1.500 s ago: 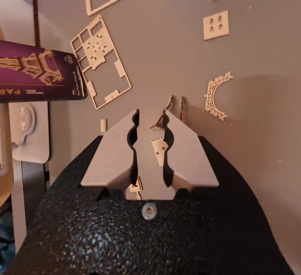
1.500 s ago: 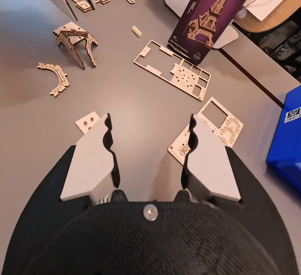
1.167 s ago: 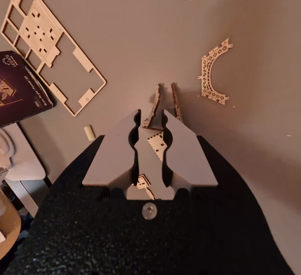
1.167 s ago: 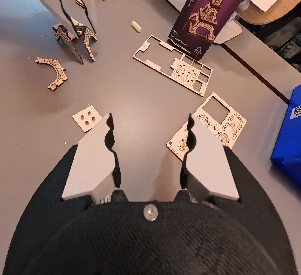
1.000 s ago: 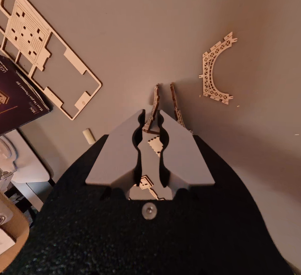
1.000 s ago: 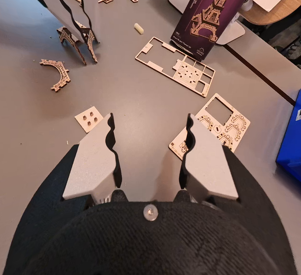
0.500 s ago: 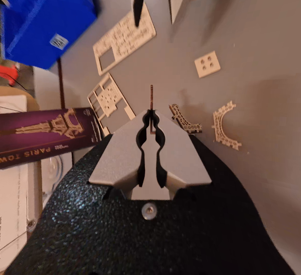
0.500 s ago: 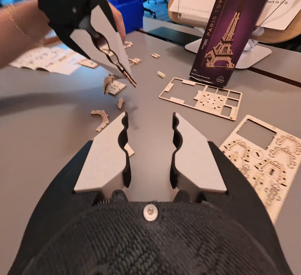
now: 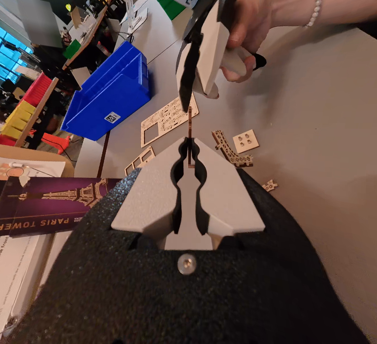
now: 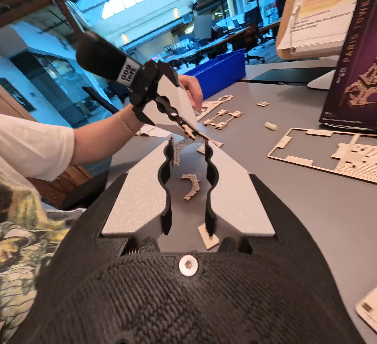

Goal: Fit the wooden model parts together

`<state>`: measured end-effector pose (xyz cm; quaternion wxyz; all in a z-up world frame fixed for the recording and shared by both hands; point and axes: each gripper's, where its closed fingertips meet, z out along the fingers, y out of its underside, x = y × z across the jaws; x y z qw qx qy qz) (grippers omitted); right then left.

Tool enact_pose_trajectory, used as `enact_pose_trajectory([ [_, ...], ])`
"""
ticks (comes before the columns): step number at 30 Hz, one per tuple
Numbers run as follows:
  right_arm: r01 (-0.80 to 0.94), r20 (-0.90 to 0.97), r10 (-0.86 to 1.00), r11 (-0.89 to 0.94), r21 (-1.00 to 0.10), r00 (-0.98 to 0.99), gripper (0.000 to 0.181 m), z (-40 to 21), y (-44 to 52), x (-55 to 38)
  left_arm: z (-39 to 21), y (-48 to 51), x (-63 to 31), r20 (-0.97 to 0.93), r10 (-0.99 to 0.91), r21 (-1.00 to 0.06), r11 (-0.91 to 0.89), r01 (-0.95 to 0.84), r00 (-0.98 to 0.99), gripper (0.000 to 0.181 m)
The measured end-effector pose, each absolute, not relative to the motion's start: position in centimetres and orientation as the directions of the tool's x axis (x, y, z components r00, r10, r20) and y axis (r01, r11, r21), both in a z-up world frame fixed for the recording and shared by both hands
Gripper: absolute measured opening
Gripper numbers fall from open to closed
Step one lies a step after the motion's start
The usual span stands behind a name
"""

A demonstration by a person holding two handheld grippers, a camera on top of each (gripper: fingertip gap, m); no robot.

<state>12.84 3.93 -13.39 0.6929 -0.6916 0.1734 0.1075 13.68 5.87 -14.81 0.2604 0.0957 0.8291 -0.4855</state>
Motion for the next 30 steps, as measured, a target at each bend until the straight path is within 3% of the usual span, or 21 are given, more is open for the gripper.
enact_pose_trajectory([
  [19,-0.741,-0.696,0.328,0.016,-0.672,0.639,0.013,-11.4,4.4,9.1,-13.1,5.3,11.1,-0.636,-0.004,-0.695,0.439,0.57,-0.772,0.001],
  [30,-0.754,-0.721,0.28,0.015,-0.657,0.634,0.016,-12.2,4.7,9.8,-13.5,5.4,11.0,-0.696,0.039,-0.606,0.503,0.616,-0.717,0.0],
])
